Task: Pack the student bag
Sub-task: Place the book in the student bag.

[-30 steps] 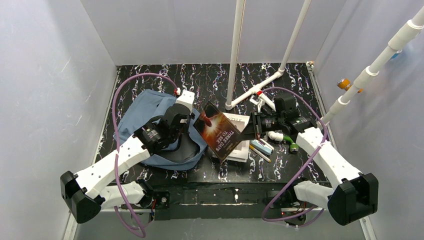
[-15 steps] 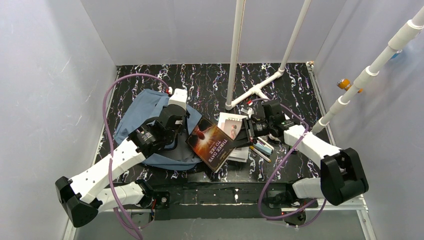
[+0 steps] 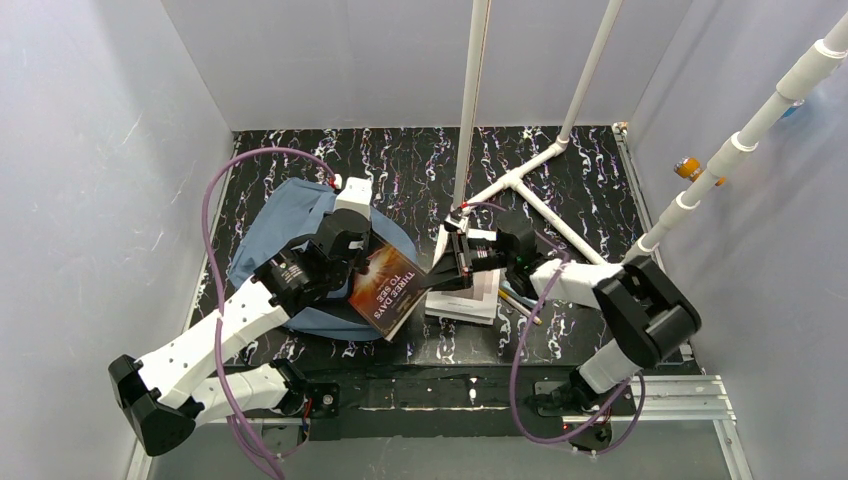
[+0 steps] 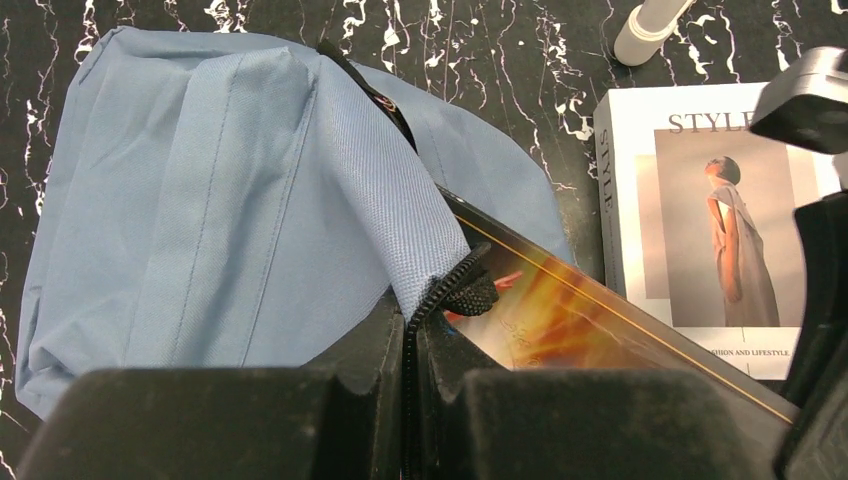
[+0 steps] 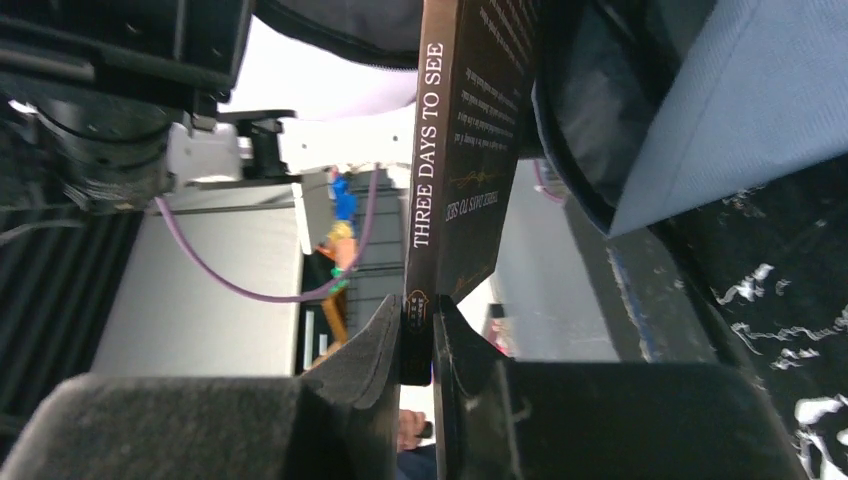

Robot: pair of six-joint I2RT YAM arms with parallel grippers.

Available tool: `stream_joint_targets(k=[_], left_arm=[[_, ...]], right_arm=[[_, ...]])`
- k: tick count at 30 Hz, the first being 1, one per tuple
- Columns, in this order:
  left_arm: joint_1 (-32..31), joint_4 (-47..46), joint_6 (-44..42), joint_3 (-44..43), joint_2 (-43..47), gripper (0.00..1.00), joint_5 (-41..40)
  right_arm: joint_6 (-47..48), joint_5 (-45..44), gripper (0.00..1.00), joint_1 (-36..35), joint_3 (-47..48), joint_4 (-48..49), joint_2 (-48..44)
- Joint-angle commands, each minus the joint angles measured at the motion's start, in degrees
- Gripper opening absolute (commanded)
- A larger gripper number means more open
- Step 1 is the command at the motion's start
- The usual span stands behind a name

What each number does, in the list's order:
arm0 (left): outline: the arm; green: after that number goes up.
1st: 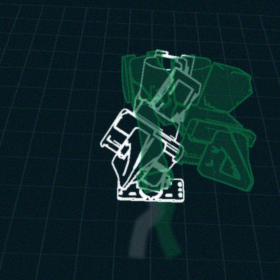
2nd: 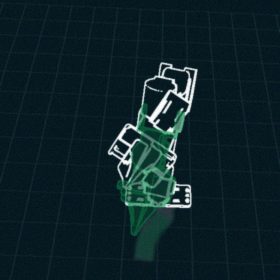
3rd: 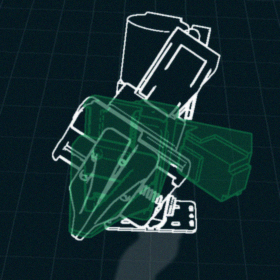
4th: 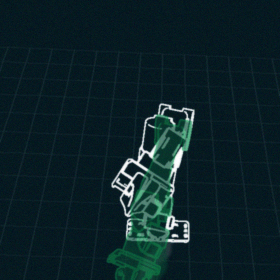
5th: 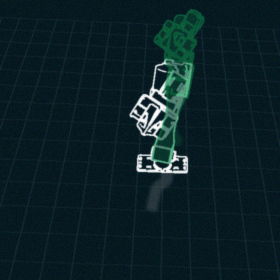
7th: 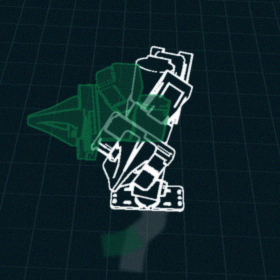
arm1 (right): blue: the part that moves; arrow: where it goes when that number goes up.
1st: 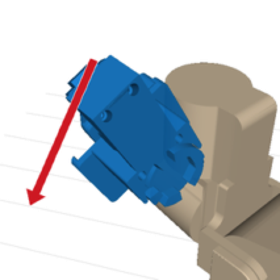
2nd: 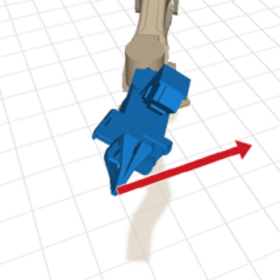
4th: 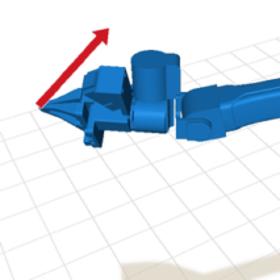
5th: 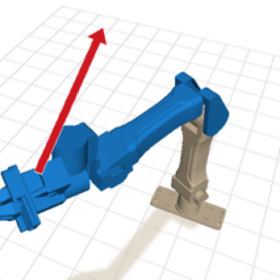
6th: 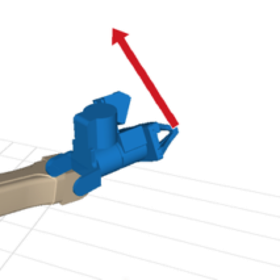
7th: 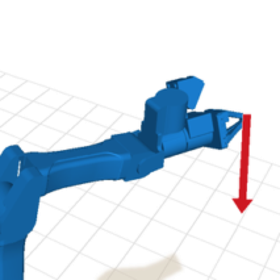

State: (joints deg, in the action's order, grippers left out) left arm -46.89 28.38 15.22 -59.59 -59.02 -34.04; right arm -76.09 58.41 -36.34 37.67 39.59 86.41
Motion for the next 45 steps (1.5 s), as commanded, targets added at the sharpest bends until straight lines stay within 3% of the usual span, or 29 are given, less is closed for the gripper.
stream_joint_targets(k=[1,7,10,19,22,24,29,45], left_arm=[[-0.2,0.8,0.9,-2.6,3.2,0.00,-0.5],[-0.2,1.8,-0.7,-3.2,5.3,0.00,-0.8],[-0.2,2.4,-2.1,-4.3,5.7,0.00,-1.2],[-0.1,2.5,-3.7,-6.7,4.9,0.00,0.0],[-0.2,2.5,-4.0,-6.9,4.4,0.00,0.6],[-0.1,2.9,-4.1,-7.2,4.6,0.00,0.7],[-0.1,4.3,-4.5,-7.5,6.4,0.00,-0.9],[-0.2,2.7,-6.4,-8.0,7.5,0.00,-12.1]], right_arm=[[-23.7,-2.6,0.01,-0.2,-1.0,40.0,5.1],[-37.2,-5.6,0.01,-2.1,0.3,59.8,14.7],[-37.9,-5.9,0.01,-3.5,0.7,61.0,17.2],[-17.6,-4.1,0.01,-6.1,5.8,36.3,18.8],[-15.9,-4.1,0.01,-6.1,10.9,34.7,23.1],[-18.9,-4.4,0.01,-6.1,12.8,39.6,26.3],[-37.7,-7.6,0.01,-5.6,13.5,62.3,32.7],[-45.8,-6.5,0.01,-2.1,0.9,59.4,15.6]])
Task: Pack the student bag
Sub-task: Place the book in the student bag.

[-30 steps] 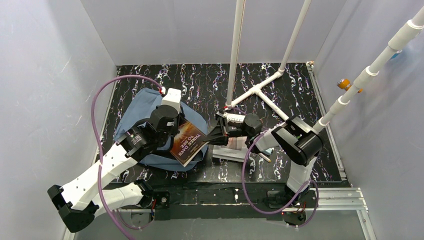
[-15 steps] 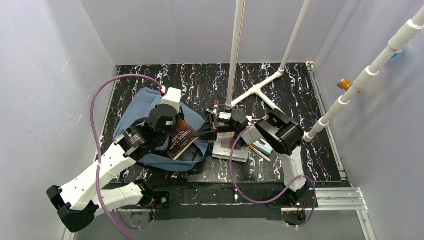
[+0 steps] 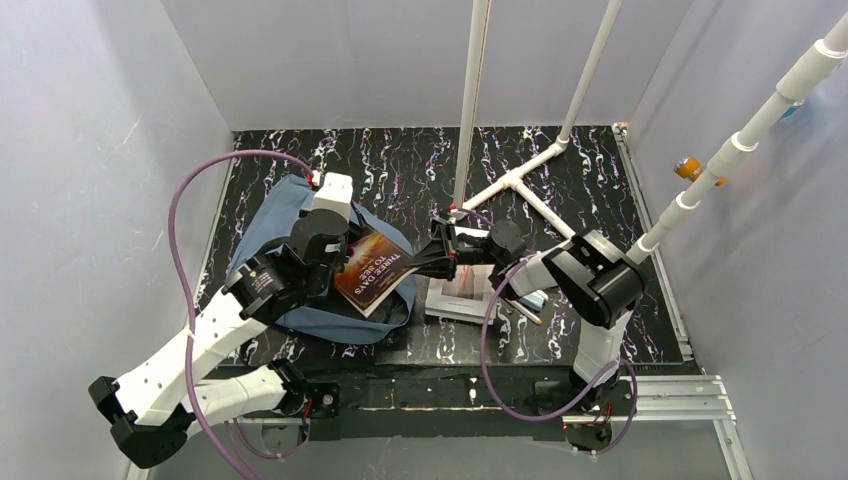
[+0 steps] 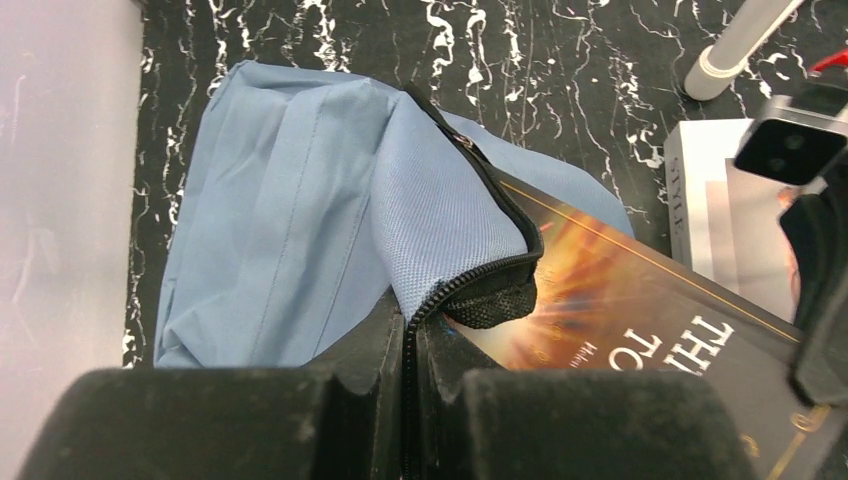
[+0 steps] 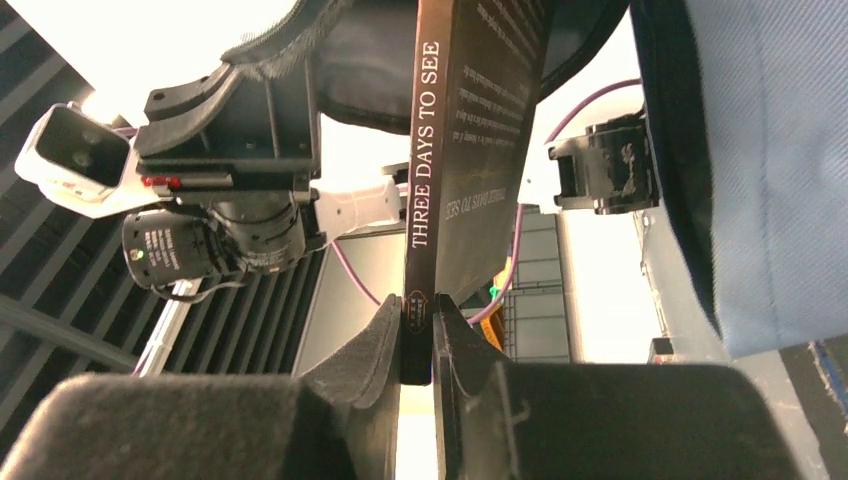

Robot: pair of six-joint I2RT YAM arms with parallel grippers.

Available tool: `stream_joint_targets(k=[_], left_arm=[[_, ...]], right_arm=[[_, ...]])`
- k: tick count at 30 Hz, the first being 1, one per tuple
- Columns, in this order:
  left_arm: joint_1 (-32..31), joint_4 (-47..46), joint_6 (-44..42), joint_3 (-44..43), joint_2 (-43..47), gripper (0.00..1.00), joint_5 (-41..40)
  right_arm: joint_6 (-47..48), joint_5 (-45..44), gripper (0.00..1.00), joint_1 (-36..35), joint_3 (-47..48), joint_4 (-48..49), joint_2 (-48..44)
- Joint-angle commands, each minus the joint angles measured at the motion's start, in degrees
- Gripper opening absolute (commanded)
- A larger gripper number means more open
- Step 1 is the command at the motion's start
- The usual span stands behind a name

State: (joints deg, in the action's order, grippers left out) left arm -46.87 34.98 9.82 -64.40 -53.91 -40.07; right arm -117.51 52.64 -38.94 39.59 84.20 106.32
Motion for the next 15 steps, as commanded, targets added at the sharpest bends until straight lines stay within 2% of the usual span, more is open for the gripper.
stream_joint_targets(k=[1,6,9,13,15], left_arm=[[-0.2,-4.3,-1.1,-3.1,2.7,0.00,-6.2],[-0.1,-5.3,-1.1,-2.2,3.7,0.00,-6.6],[-0.2,-5.5,-1.1,-2.2,3.7,0.00,-5.8],[-0.2,-5.6,-1.3,-2.9,3.3,0.00,-3.7],[-0.2,-5.5,-1.4,-3.0,3.2,0.00,-2.4]], right_arm=[[-4.6,-0.7,0.01,0.5,-1.1,14.6,-5.2],[-3.3,-0.6,0.01,0.7,-0.3,11.0,-7.7],[0.9,0.1,0.01,0.6,1.4,6.7,-7.1],[8.7,1.9,0.01,-1.5,6.7,-1.2,-4.1],[16.2,2.1,0.01,-2.8,8.9,-8.9,-2.8]])
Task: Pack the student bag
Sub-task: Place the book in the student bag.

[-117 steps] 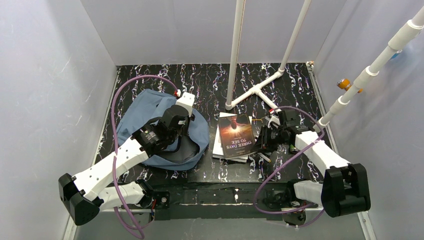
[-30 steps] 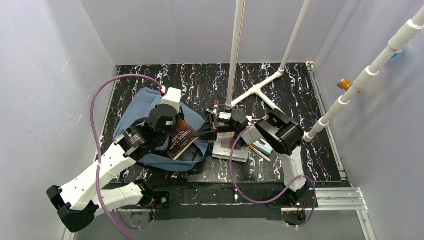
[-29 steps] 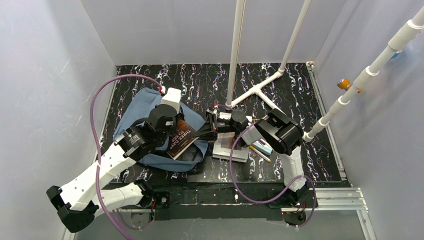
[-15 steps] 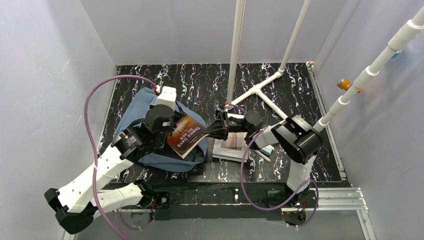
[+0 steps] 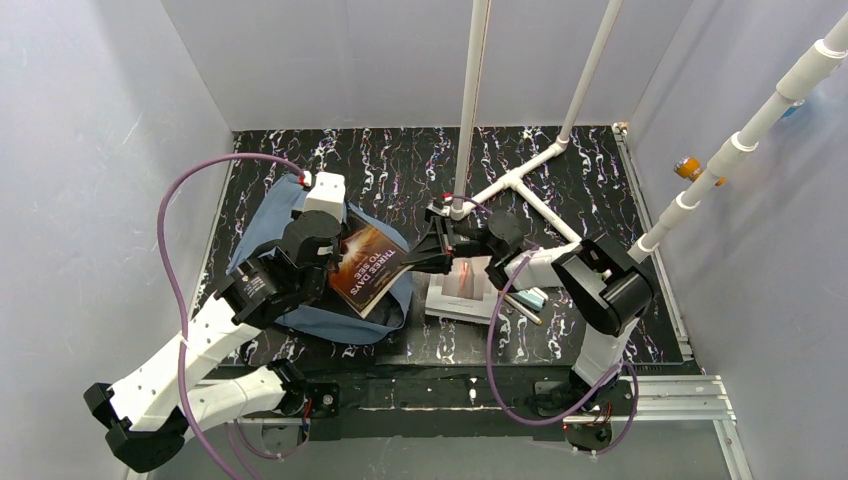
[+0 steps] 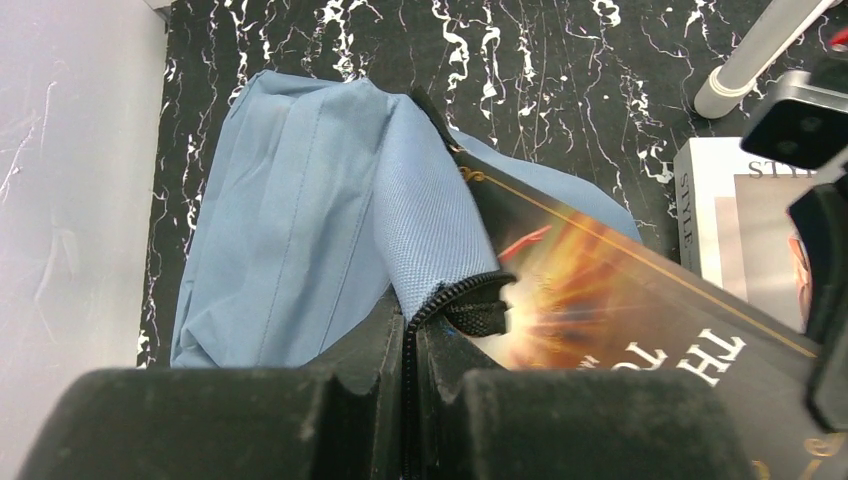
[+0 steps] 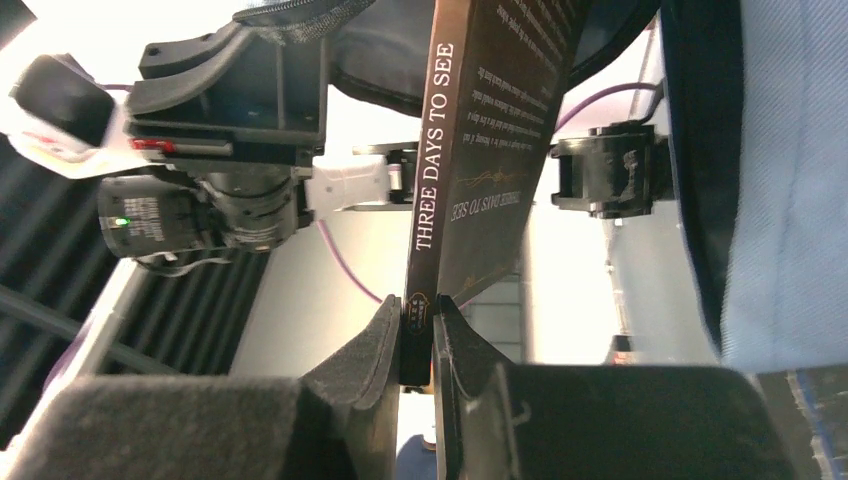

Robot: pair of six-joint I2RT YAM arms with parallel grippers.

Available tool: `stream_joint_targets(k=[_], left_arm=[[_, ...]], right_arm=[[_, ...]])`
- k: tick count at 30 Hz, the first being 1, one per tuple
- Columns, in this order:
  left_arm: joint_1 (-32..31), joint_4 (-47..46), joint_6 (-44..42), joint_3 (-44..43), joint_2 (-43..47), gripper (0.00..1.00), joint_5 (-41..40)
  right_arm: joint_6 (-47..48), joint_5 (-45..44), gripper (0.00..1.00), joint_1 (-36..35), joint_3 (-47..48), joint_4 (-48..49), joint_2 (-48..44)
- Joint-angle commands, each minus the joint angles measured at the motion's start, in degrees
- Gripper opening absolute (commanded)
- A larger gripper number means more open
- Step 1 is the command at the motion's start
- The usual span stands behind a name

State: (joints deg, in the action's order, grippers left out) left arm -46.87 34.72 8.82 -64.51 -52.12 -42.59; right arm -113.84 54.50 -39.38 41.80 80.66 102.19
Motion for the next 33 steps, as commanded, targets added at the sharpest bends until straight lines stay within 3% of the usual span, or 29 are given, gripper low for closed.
stream_joint_targets(k=[1,5,11,14,21,28,33], left_arm=[[-0.2,-5.3,-0.4,-2.9,1.3,0.00,0.6],[-0.2,-5.0,-0.3,-2.5,0.8,0.00,2.4],[-0.2,-4.3,0.0,-1.8,-0.3,0.00,4.4],[-0.2,-3.9,-0.5,-2.0,-0.7,0.00,2.8],[-0.2,-5.2,-1.0,-2.0,-1.4,0.00,2.8],[-0.2,-5.1,-1.4,-3.0,-1.3,0.00,3.8],[-0.2,-4.1,1.3,-2.9,-0.7,0.00,5.8]], right_arm=[[15.9,0.0,0.01,-2.8,7.8,-9.1,2.2],[21.8,-1.0,0.01,-3.3,11.1,-14.3,7.2],[14.3,-1.0,0.01,-3.8,10.5,-2.3,13.3],[13.0,-0.3,0.01,-3.7,6.2,0.3,12.4],[19.3,-0.7,0.01,-3.8,0.9,-5.5,10.1],[21.0,-7.1,0.01,-4.2,17.4,-10.3,17.3],[20.3,-11.4,0.01,-5.7,39.8,-14.2,31.1]])
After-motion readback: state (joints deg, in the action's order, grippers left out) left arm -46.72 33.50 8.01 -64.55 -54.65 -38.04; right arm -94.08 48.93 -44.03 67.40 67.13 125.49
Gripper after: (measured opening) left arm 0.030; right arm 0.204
